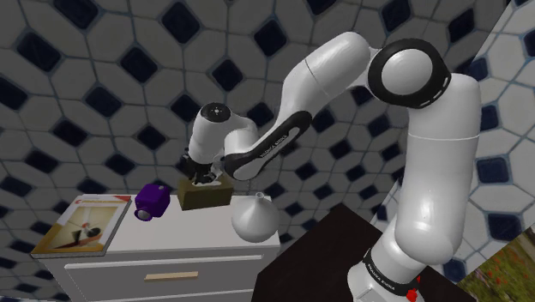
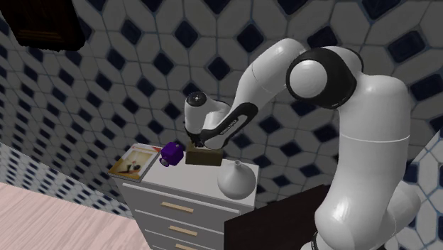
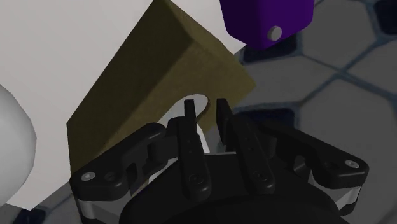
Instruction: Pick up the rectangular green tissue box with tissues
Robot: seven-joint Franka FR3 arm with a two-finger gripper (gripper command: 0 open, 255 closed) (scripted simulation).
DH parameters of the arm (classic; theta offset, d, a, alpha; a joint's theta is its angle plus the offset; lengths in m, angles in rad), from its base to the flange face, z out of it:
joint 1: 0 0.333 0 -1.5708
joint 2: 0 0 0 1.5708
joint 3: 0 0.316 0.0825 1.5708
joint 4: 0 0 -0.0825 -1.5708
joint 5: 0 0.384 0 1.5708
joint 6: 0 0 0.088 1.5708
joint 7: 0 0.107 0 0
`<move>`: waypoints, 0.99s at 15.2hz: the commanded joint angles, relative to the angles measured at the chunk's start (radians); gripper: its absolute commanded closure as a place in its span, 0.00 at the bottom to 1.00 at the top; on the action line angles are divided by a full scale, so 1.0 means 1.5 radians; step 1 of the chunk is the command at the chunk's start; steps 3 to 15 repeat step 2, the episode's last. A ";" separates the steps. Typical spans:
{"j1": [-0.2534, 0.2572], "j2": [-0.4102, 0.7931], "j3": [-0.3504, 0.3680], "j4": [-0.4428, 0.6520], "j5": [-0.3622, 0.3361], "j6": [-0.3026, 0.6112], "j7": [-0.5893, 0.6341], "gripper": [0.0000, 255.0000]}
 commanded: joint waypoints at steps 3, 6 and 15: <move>-0.006 -0.007 0.007 0.001 0.012 -0.007 -0.012 1.00; -0.006 -0.007 0.007 0.001 0.012 -0.007 -0.012 1.00; -0.006 -0.007 0.007 0.001 0.012 -0.007 -0.012 1.00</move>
